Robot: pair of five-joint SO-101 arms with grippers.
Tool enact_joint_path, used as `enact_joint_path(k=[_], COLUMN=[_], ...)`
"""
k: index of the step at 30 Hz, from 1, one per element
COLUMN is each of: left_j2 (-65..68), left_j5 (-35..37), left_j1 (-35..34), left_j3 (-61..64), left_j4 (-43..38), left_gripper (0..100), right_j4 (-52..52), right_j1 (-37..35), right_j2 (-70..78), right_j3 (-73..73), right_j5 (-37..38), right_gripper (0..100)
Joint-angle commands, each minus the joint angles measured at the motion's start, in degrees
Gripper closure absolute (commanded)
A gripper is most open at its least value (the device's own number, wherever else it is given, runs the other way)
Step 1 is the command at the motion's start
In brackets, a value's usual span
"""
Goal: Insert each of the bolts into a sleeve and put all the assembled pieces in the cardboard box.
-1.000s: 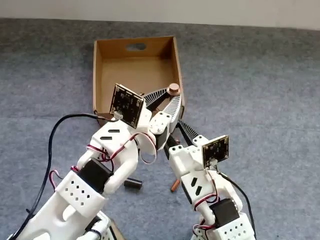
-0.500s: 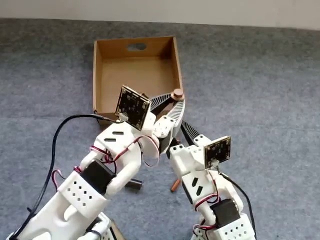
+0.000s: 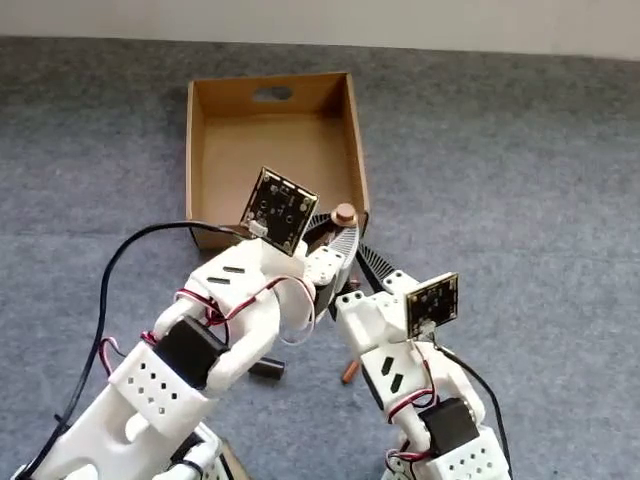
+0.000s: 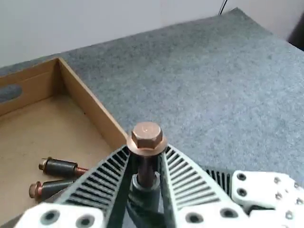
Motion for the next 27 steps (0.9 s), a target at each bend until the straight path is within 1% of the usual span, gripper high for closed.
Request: enact_joint_path(k=[1, 3, 5, 8, 12, 17, 19, 21, 23, 26, 27], left_j2=[-1.1, -1.1, -1.1, -1.1, -1.2, -1.2, -1.2, -1.2, -1.2, -1.2, -1.2], left_j5=[0.4, 0.4, 0.4, 0.4, 0.4, 0.3, 0.3, 0.3, 0.3, 0.3, 0.3], left_j1=[-0.7, -2.2, -3.1, -3.4, -3.4, -3.5, -4.5, -7.6, -12.6, -23.1, -27.3], left_j3=[-3.3, -3.3, -3.4, -3.4, -4.4, -11.0, -13.8, -16.4, -18.0, -18.4, -18.3], left_j4=[0.4, 0.5, 1.8, 5.4, 8.6, 18.9, 22.7, 25.1, 26.1, 26.2, 26.1], left_gripper=[99, 95, 89, 80, 79, 79, 79, 79, 79, 80, 82], right_j4=[-1.4, -1.4, -1.4, -1.4, -1.4, -1.4, -1.4, -1.4, -1.4, -1.4, -1.4], right_j1=[0.0, 0.0, 0.0, 0.0, 0.0, 0.0, 0.0, 0.0, 0.0, 0.0, 0.0], right_j2=[-0.7, -0.7, -0.7, -0.7, -0.7, -0.7, -0.7, -0.7, -0.7, -0.7, -0.7], right_j3=[-0.9, -0.8, -0.8, -0.8, -0.8, -0.8, -0.8, -0.8, -0.8, -0.8, -0.8], right_j5=[-0.3, -0.3, -0.3, -0.3, -0.3, -0.3, -0.3, -0.3, -0.3, -0.3, -0.3], right_gripper=[99.0, 99.0, 99.0, 99.0, 99.0, 99.0, 99.0, 99.0, 99.0, 99.0, 99.0])
